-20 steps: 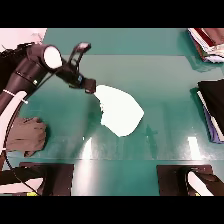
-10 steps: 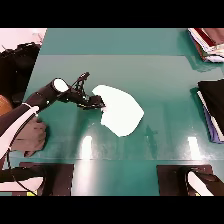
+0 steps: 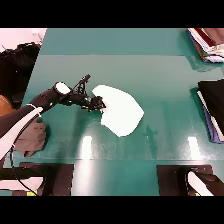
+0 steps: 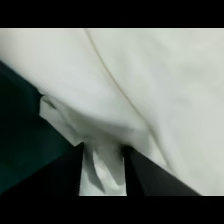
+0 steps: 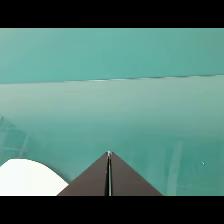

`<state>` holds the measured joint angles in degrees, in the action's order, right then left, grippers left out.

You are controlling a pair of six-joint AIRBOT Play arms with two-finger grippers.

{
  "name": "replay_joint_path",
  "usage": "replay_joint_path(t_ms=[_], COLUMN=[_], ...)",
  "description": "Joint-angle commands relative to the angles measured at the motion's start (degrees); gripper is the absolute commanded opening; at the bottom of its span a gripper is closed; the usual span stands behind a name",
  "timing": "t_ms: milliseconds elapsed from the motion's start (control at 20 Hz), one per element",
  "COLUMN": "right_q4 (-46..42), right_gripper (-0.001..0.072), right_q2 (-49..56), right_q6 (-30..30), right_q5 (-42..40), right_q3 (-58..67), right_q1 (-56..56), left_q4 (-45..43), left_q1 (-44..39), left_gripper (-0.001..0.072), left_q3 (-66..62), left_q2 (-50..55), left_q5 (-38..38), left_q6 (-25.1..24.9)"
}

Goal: Fold the shirts.

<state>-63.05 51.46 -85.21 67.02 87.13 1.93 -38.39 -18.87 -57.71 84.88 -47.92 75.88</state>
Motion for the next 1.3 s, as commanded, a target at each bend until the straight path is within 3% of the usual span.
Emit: replay_joint_path(t_ms=[0,50,200,400,550,600,650,700,850,1000,1250], right_q4=[0.0,0.0,0.0,0.0,0.6,2.4,5.8,9.6,20.5,28.1,32.0], right_gripper=[0.0016,0.0016,0.0016,0.0016,0.0018,0.0051,0.0305,0.0487,0.0484,0.0484,0.0482], right_q2=[0.0,0.0,0.6,5.5,7.6,8.3,9.3,10.9,18.6,27.6,39.0], right_q6=[0.0,0.0,0.0,-1.3,-1.9,-1.8,-1.7,-1.4,5.1,7.0,9.1], right_q5=[0.1,0.3,4.0,16.5,14.5,12.0,8.8,5.5,-7.3,-16.4,-17.3], right_q3=[0.0,0.0,0.0,-1.6,-13.7,-18.7,-24.1,-28.6,-37.9,-39.2,-30.7], right_q1=[0.0,0.0,0.0,-0.1,-2.4,-4.2,-6.4,-8.8,-18.3,-26.4,-31.9], left_q4=[0.5,0.3,-1.6,-14.9,-23.3,-23.8,-23.8,-23.8,-23.8,-23.8,-23.8], left_q1=[0.0,0.0,1.1,4.9,5.3,5.3,5.3,5.3,5.3,5.3,5.3], left_gripper=[0.0276,0.0028,0.0024,0.0023,0.0024,0.0025,0.0025,0.0025,0.0025,0.0025,0.0025], left_q3=[0.0,0.0,-0.8,-6.1,-9.8,-10.3,-10.3,-10.2,-10.2,-10.2,-10.2], left_q2=[0.1,0.1,-0.2,-3.8,-5.6,-5.7,-5.7,-5.6,-5.6,-5.6,-5.6], left_q5=[0.6,0.7,0.4,-2.4,-5.7,-6.7,-7.1,-7.2,-7.3,-7.6,-7.7], left_q6=[-1.3,-1.5,-1.0,3.7,3.8,3.8,3.8,3.8,3.8,3.8,3.8])
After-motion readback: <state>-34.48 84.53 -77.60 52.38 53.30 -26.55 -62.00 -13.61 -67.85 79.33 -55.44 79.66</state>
